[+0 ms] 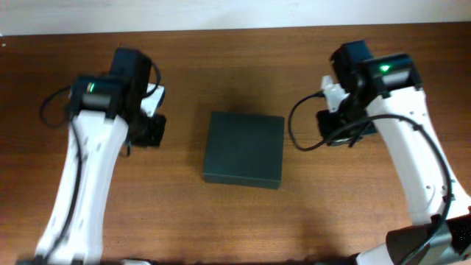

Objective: Pack container
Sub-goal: 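Press the closed lid flat with the right gripper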

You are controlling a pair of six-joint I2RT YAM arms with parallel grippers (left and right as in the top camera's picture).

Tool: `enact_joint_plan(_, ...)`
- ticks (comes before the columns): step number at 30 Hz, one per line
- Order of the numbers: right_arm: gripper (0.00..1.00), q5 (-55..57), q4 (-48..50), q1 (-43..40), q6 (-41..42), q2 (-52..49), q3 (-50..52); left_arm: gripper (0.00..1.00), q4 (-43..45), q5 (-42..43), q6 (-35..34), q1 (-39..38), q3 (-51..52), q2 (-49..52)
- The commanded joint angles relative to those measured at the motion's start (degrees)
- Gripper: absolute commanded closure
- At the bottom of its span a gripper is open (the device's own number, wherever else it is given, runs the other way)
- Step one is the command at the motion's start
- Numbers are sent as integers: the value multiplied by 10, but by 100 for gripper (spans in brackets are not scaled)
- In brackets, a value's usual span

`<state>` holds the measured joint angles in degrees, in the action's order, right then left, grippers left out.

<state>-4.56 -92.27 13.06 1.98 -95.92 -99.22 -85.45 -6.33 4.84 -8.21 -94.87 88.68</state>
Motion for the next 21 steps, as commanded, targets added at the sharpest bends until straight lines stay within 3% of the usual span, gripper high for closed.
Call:
enact_joint_plan(1,87,-38,52,84,-4,15,36,98,40,-6,-7,2,77,-108)
enact_joint_plan(9,87,-39,202,210,15,-57,91,97,82,-8,-17,51,167,-168)
enact_joint_plan(15,89,-39,237,218,13,-126,92,98,116,20,-16,106,196,-159)
enact_joint_plan(21,90,-38,261,218,13,-179,92,98,124,25,-16,114,198,-152)
